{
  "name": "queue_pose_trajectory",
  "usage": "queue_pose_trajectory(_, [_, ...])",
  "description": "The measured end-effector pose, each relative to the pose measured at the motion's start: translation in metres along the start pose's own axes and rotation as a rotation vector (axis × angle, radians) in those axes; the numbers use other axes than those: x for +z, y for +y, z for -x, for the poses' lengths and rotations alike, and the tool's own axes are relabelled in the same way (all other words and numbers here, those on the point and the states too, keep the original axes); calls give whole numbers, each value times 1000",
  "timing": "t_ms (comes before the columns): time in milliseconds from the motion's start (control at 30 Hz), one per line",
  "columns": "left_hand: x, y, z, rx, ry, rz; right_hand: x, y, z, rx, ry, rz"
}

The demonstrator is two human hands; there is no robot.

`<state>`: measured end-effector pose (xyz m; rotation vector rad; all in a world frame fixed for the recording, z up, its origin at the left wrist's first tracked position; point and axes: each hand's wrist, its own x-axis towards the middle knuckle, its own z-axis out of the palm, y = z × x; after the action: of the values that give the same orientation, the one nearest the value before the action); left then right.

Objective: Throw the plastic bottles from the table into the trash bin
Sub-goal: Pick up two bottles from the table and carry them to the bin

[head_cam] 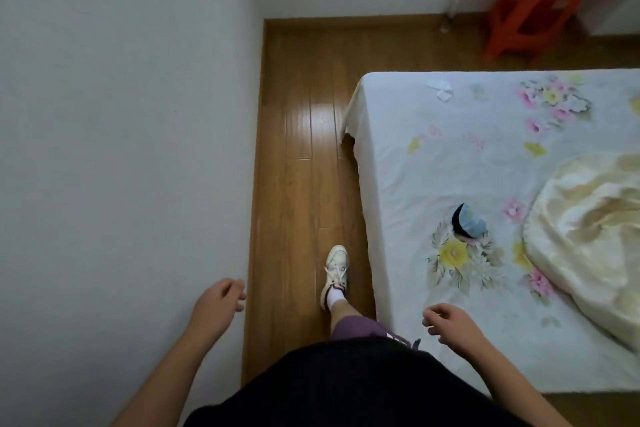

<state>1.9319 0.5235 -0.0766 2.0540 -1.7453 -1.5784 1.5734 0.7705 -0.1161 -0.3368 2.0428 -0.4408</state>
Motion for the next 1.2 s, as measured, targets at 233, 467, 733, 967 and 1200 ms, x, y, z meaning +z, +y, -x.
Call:
queue_pose_trajectory(233, [-20,64,-95,-114,48,10,-33,-105,-100,13,-38,-4])
queue_pose_trajectory(467, [-32,94,-141,-305,116,174,-62,-289,-176,-216,-140,99])
queue_pose_trajectory(733, [-51,156,-216,-374,117,162,-85,-427,-241,-369,-112,75])
queue_pose_trajectory(967, [-83,239,-354,-308,55,87,-113,-472,-306,-201,-72,39])
queue_pose_trajectory(1200, [-114,400,-458,-41,-71,-169,-150,-502,-356,-21,40,-106])
